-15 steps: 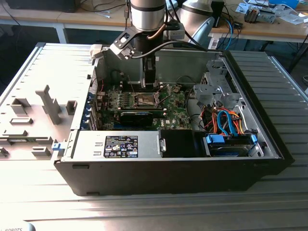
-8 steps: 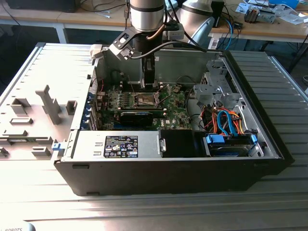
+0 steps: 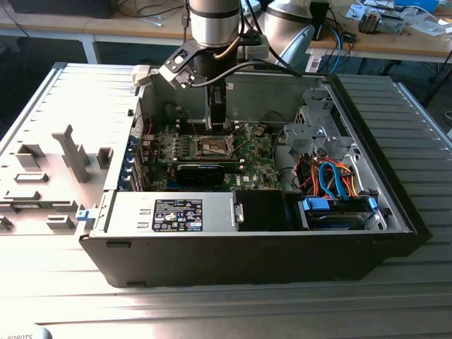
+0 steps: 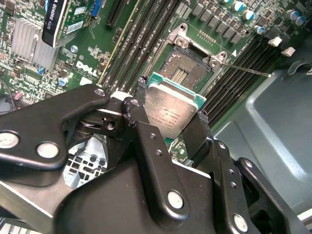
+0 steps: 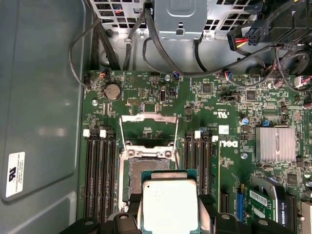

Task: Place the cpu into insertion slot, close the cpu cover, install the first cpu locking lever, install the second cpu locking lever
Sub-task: 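Place the cpu into insertion slot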

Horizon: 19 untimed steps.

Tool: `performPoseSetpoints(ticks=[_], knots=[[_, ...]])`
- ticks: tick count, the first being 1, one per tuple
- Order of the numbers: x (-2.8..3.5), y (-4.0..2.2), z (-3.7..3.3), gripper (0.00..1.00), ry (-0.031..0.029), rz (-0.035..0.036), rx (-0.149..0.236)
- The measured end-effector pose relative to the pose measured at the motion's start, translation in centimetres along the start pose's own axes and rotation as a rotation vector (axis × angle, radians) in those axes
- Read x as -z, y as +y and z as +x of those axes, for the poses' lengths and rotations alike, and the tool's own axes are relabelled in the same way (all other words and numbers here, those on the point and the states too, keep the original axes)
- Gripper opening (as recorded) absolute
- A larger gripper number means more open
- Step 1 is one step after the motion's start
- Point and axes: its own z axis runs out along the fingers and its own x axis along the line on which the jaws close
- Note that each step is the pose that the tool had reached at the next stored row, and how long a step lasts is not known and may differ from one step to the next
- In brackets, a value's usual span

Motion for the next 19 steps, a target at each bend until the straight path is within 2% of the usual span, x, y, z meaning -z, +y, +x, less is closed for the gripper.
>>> performPoseSetpoints(ticks=[19], knots=[[-0.25,-0.36,0.03,0.54,0.0003,-0.0001,0.002]])
